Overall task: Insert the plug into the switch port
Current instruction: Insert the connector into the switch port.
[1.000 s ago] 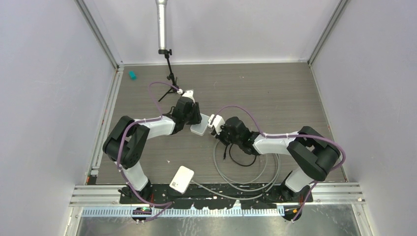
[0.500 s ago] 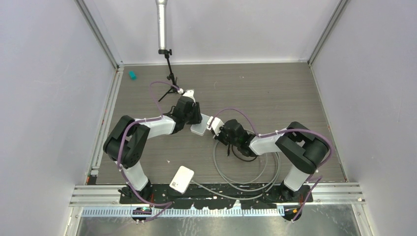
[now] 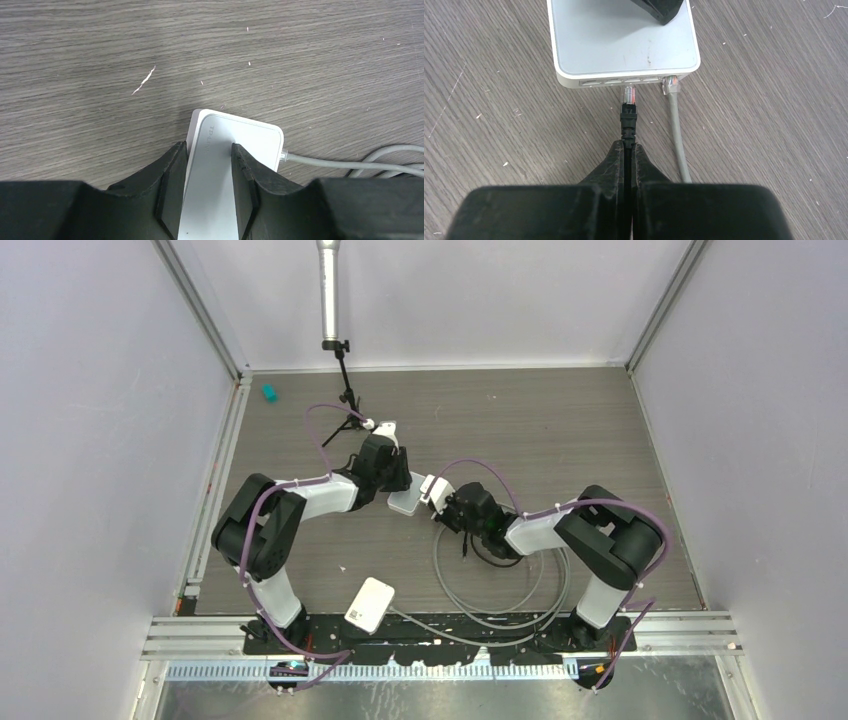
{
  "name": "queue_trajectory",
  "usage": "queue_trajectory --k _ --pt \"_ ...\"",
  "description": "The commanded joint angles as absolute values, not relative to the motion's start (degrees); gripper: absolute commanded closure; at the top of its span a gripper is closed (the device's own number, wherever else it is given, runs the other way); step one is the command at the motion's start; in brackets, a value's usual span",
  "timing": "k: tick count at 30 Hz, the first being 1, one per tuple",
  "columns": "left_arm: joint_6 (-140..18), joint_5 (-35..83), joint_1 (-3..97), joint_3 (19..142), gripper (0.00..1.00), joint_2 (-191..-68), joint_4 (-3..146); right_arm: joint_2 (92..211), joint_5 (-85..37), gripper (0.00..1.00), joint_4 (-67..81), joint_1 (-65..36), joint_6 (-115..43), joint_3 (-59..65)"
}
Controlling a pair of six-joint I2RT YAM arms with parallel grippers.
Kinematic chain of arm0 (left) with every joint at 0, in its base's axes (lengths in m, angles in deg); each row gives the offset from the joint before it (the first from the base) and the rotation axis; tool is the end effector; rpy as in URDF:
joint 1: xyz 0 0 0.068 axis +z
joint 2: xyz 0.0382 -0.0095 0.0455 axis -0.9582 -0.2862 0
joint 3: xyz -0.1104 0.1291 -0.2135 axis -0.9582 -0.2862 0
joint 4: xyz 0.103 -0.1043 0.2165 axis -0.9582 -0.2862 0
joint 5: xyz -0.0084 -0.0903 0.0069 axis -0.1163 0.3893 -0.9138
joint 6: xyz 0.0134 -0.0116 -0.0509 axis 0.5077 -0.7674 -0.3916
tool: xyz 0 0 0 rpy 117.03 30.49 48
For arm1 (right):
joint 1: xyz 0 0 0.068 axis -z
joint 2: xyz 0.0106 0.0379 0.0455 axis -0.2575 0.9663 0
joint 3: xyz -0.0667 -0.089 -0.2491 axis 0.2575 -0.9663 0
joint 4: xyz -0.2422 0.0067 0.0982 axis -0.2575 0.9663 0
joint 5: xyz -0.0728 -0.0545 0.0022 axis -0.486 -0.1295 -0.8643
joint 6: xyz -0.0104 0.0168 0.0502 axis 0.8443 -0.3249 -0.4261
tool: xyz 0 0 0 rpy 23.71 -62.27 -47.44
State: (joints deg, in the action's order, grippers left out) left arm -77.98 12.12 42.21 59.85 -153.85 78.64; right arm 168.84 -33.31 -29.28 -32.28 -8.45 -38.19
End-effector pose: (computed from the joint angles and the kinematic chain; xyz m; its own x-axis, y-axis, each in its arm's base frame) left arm 0.3067 -0.1830 0.1599 -0.7038 -0.1259 -0.6991 0.1646 0.9285 -0.3330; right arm 0.2157 0.2318 0.1304 -0.0434 -0.5663 -0.8231 -0.7869 0.5270 -0.3211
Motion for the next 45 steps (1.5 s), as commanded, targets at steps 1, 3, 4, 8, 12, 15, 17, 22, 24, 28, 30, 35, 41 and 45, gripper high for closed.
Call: queue_trajectory --k 1,3,4,8,12,15,17,22,24,28,30,35,41,45 --pt "-77.19 12.93 41.99 60.79 0.61 -155.39 76.46 169.45 -31.0 1.0 -33.63 -32.63 -8.98 -37.34" --pt "-77.2 12.94 42.0 60.8 0.61 -155.4 76.46 169.54 -30.52 0.99 -33.78 -32.61 -9.04 -37.17" --pt "-77.2 13.08 41.99 60.81 0.61 -155.4 76.46 169.64 -30.51 1.0 -33.89 -32.63 -9.2 -37.08" --pt "-77.07 13.03 41.99 60.85 0.61 -155.4 76.22 169.55 -30.22 1.0 -34.07 -32.63 -9.48 -36.96" --pt "-77.1 13.08 41.99 60.9 0.61 -155.38 76.15 169.63 -30.17 1.0 -34.86 -32.68 -9.85 -37.29" --pt "-76.99 13.18 41.99 60.99 0.61 -155.31 76.14 169.7 -30.39 1.0 -35.96 -32.59 -10.54 -37.66" --pt "-76.94 13.14 41.99 60.9 0.61 -155.19 76.24 169.72 -30.87 1.0 -36.07 -32.61 -10.89 -37.67" --pt "-76.93 13.21 42.01 60.9 0.61 -155.14 76.11 170.25 -31.38 1.0 -36.95 -32.62 -11.14 -37.75" --pt "-76.89 13.16 41.99 60.97 0.61 -155.28 76.03 170.21 -31.39 1.0 -37.48 -32.67 -11.44 -37.99" --pt "-76.84 13.16 41.99 61.06 0.61 -155.31 75.98 170.16 -31.41 0.99 -38.3 -32.61 -11.93 -38.2" --pt "-76.84 13.16 42.01 61.07 0.61 -155.31 75.96 170.09 -31.44 0.99 -38.26 -32.63 -11.98 -38.19" --pt "-76.75 13.18 41.99 61.07 0.61 -155.4 75.89 169.87 -31.22 1.0 -39.16 -32.61 -12.34 -38.62" --pt "-76.75 13.16 41.99 61.12 0.61 -155.45 75.8 169.02 -31.11 0.99 -39.32 -32.61 -12.49 -39.19" --pt "-76.74 13.17 42.02 61.25 0.61 -155.49 75.68 168.52 -31.0 0.99 -39.79 -32.63 -12.53 -39.66"
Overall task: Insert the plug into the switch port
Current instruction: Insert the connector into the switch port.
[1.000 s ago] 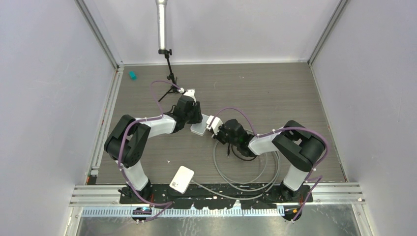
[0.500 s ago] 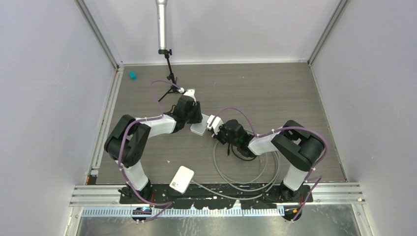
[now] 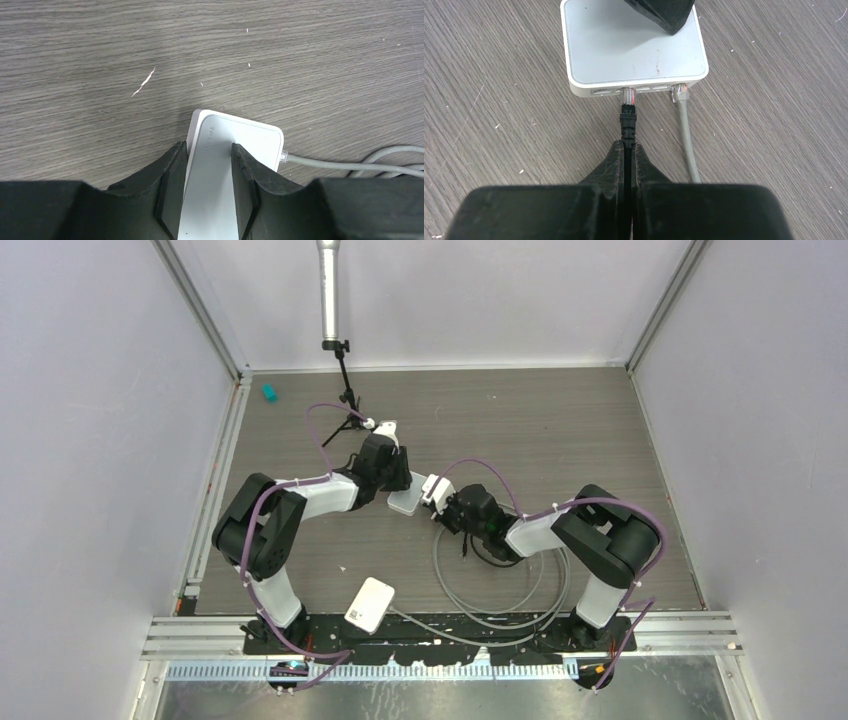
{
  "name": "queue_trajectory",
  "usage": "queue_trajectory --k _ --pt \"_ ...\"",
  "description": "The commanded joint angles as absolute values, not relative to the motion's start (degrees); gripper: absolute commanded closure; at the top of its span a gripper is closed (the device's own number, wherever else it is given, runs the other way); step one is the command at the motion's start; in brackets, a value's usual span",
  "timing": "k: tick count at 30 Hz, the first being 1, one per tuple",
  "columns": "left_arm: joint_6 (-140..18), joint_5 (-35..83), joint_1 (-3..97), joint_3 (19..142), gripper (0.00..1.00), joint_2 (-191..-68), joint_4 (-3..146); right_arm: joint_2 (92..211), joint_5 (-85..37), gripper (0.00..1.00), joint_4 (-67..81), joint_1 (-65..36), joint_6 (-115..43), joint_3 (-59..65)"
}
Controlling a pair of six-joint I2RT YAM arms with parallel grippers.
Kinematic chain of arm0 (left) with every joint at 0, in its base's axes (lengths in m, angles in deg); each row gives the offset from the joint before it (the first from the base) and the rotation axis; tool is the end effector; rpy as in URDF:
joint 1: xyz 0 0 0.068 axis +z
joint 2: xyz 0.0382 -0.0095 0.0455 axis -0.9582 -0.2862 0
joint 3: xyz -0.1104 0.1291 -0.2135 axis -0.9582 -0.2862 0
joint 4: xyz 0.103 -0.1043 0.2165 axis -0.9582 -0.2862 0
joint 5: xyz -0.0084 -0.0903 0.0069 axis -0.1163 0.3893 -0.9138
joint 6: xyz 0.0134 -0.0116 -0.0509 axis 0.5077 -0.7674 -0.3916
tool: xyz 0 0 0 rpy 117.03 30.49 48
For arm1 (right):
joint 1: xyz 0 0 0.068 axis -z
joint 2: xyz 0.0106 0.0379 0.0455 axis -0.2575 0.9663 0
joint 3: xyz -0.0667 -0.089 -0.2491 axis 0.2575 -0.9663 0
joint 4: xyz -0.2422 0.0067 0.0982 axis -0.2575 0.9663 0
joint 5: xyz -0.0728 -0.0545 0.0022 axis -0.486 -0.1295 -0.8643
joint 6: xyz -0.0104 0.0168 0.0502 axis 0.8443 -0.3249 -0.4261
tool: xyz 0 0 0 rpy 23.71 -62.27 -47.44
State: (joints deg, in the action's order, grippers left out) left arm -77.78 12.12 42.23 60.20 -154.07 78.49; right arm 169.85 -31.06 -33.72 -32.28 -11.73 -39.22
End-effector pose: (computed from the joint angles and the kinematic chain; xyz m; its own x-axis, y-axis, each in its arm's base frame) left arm 0.3079 -0.1836 0.1602 -0.7034 -0.1228 -0.7001 0.1667 0.9290 -0.3304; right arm 0.2145 0.2326 0.1281 -0.0570 -0.5013 -0.8634 -0.7983 0.5422 -0.2622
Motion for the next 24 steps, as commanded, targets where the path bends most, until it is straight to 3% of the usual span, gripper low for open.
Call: queue_trajectory --k 1,24 --pt "-76.69 13.18 41.99 61.25 0.61 -155.53 75.67 168.42 -31.0 1.0 -39.88 -32.63 -12.55 -39.75" --pt "-76.47 12.87 41.99 61.65 0.61 -155.85 75.14 166.34 -31.04 1.0 -40.3 -32.6 -12.66 -41.01"
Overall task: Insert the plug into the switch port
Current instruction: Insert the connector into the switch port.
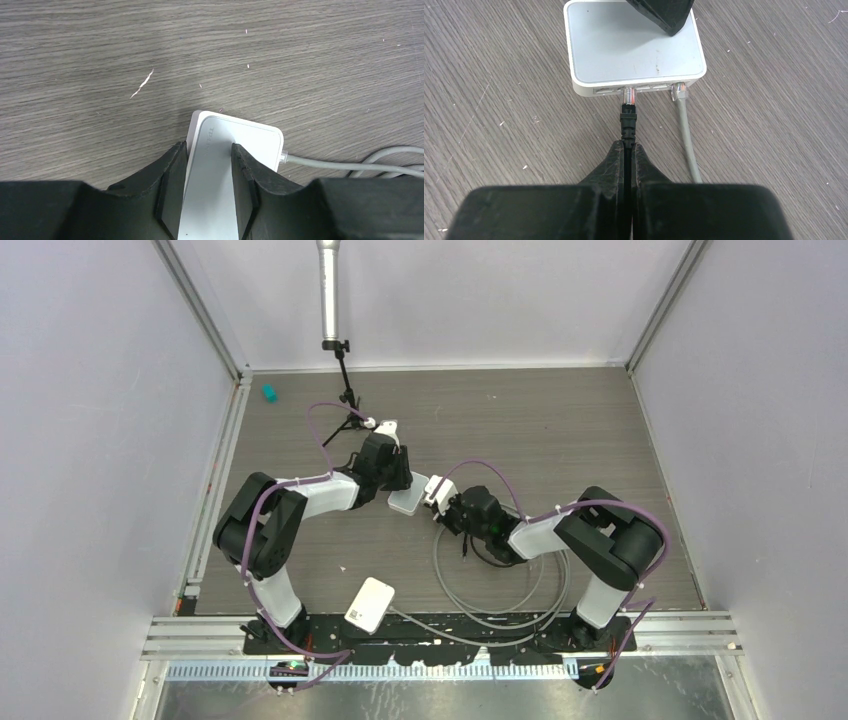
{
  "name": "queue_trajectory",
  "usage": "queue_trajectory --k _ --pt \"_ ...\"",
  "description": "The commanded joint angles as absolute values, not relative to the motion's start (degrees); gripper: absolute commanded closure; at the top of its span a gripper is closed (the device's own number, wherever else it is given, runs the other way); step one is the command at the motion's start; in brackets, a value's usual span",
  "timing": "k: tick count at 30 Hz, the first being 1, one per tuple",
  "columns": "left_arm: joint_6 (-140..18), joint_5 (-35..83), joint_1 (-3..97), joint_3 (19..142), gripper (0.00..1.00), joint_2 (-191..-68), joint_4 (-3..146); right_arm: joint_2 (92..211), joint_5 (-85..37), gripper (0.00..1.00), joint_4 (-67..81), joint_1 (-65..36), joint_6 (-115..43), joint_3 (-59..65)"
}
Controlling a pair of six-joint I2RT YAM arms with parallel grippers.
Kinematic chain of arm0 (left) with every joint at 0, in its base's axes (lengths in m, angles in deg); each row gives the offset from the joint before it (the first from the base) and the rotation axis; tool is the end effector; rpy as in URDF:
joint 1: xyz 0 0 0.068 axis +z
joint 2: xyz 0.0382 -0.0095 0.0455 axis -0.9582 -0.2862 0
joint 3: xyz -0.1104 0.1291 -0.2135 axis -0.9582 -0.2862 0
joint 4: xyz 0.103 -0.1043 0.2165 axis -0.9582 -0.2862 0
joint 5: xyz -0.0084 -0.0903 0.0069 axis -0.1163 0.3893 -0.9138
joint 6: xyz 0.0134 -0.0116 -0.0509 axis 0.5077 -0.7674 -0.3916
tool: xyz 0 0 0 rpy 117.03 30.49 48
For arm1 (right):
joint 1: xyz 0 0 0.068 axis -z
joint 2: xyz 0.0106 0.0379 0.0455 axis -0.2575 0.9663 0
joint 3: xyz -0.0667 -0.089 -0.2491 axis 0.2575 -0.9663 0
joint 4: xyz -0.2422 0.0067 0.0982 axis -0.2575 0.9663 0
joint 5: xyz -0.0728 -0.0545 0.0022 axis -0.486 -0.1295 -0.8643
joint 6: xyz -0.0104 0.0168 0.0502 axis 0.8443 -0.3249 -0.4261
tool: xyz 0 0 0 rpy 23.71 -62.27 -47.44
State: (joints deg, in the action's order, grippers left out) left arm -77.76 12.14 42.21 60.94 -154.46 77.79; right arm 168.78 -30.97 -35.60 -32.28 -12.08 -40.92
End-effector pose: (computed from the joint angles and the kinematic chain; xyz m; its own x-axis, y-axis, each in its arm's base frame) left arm 0.3097 -0.1848 0.1606 -0.7072 -0.1199 -0.6968 0.1657 0.9299 -0.3283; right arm 0.2104 0.2282 0.1293 -0.0487 -0.4838 -0.8738 -0.7950 0.5484 -0.2593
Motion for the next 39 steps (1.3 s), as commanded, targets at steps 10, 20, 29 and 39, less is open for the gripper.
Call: queue_trajectory --k 10,20,29,39 --pt "-76.57 13.07 41.99 61.69 0.61 -155.94 75.15 170.32 -30.99 1.0 -43.16 -32.62 -13.33 -40.15" --pt "-76.74 13.5 41.99 61.83 0.61 -156.28 75.13 172.77 -30.86 1.0 -45.02 -32.54 -14.08 -39.78" --pt "-76.95 13.97 41.99 61.33 0.54 -154.07 73.43 172.36 -30.78 1.0 -46.86 -32.29 -14.56 -40.65" --pt "-77.48 13.15 42.65 58.24 0.41 -149.96 71.78 172.36 -30.29 1.0 -48.16 -32.18 -14.63 -41.52"
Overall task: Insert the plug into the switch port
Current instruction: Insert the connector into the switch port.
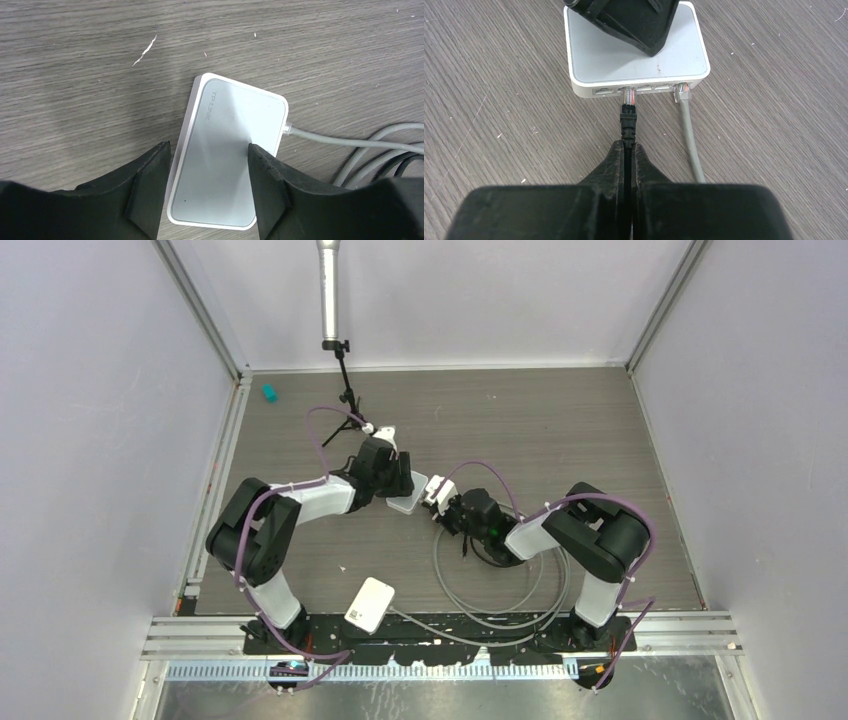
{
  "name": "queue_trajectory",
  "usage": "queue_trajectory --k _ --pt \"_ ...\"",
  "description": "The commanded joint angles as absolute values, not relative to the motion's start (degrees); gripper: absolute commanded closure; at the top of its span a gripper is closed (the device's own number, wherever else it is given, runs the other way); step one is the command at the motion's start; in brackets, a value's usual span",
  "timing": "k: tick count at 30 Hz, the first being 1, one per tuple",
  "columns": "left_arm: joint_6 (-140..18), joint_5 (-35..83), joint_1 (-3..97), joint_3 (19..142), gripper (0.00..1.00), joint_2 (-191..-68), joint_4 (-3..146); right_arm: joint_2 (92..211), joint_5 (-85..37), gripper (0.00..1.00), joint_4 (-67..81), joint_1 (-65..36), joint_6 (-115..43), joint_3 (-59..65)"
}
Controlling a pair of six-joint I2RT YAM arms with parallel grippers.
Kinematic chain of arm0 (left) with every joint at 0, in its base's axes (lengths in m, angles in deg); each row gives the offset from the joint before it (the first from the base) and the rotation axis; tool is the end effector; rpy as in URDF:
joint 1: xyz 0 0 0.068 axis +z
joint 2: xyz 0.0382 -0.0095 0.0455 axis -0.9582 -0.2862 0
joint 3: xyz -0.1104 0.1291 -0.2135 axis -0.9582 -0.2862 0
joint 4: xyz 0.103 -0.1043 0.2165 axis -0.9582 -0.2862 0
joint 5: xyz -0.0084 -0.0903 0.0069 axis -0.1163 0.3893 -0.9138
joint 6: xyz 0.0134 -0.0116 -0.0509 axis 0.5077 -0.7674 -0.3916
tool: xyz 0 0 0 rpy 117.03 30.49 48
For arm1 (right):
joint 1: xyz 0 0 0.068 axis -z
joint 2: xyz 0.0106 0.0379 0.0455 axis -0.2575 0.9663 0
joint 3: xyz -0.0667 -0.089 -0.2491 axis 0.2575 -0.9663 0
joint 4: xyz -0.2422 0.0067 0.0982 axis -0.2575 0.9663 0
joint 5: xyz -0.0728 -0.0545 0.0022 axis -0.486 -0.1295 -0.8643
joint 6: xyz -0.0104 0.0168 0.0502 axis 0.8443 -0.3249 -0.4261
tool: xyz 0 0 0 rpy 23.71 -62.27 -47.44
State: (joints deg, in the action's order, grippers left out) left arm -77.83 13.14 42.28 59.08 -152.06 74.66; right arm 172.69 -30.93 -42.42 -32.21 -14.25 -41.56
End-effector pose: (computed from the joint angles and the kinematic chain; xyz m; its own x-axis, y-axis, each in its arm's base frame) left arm 0.2986 -0.1784 0.1606 -0.7391 -0.1032 -0.6657 0.1614 0.9323 -0.3238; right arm 0.2127 0.2302 0.1187 -0.0552 -0.4366 -0.8980 -0.7861 0.5735 -0.2305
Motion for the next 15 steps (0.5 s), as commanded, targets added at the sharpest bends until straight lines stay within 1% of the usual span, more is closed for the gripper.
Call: queue_trajectory --k 1,6,10,15 --pt "-77.66 13.46 42.69 58.34 0.43 -149.97 71.39 172.36 -30.19 1.0 -48.22 -32.19 -14.63 -41.47" --pt "-79.05 15.18 42.7 56.4 0.49 -149.67 72.55 172.63 -30.25 0.99 -48.91 -32.1 -14.48 -41.45" --pt "-78.94 15.21 42.7 55.86 0.51 -150.05 72.59 172.79 -30.12 1.0 -49.91 -31.92 -14.6 -41.65" --pt "-78.32 15.21 42.74 55.22 0.51 -150.38 72.68 172.95 -29.91 1.0 -52.82 -31.6 -15.77 -42.61"
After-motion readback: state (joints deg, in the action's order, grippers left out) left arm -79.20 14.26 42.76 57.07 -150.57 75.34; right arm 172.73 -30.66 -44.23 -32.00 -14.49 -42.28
